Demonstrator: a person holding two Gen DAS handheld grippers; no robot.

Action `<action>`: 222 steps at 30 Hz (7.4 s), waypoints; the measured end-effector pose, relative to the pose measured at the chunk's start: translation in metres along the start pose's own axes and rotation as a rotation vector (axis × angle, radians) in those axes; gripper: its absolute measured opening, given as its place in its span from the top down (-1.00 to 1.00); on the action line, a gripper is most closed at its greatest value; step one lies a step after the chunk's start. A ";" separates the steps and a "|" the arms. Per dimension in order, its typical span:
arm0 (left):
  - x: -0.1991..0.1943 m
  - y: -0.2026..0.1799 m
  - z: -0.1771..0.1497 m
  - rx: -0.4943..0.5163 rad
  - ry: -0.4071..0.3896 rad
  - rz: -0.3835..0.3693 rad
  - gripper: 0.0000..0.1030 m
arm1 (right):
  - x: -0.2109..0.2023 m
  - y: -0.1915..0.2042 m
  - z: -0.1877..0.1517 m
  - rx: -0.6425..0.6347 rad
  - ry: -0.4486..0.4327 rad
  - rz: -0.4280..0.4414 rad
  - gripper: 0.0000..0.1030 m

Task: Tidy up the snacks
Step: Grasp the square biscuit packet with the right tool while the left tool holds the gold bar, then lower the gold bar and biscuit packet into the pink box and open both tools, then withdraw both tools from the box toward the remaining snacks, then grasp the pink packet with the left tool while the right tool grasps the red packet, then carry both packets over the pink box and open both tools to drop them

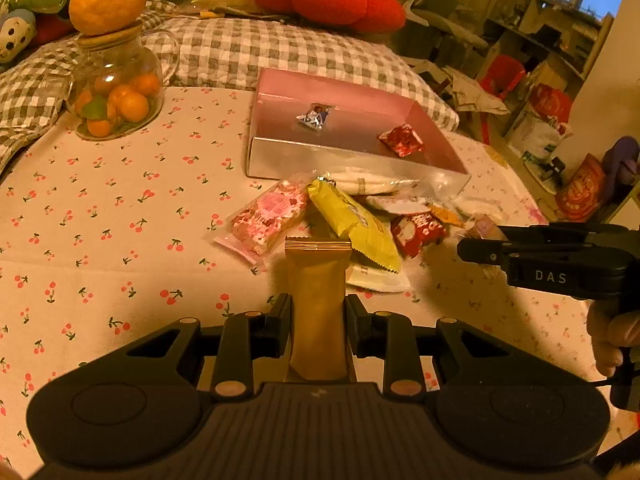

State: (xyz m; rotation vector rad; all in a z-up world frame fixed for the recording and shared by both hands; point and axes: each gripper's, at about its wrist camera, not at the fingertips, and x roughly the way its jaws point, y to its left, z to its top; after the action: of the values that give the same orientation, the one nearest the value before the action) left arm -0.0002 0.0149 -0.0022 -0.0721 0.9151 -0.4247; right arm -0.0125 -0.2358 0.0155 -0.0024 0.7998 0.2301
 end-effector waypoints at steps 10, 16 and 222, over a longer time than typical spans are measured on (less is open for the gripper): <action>-0.004 -0.004 0.018 -0.065 -0.005 -0.014 0.50 | 0.005 -0.020 0.034 0.064 -0.042 -0.015 0.17; 0.001 -0.013 0.049 -0.073 -0.049 0.006 0.50 | 0.015 -0.038 0.053 0.147 -0.061 -0.002 0.17; 0.034 0.007 0.069 -0.032 -0.052 0.033 0.42 | 0.024 -0.030 0.036 0.159 -0.068 -0.006 -0.11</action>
State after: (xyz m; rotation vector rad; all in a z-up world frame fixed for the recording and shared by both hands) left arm 0.0738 0.0002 0.0130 -0.0971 0.8713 -0.3760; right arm 0.0360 -0.2573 0.0212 0.1517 0.7488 0.1595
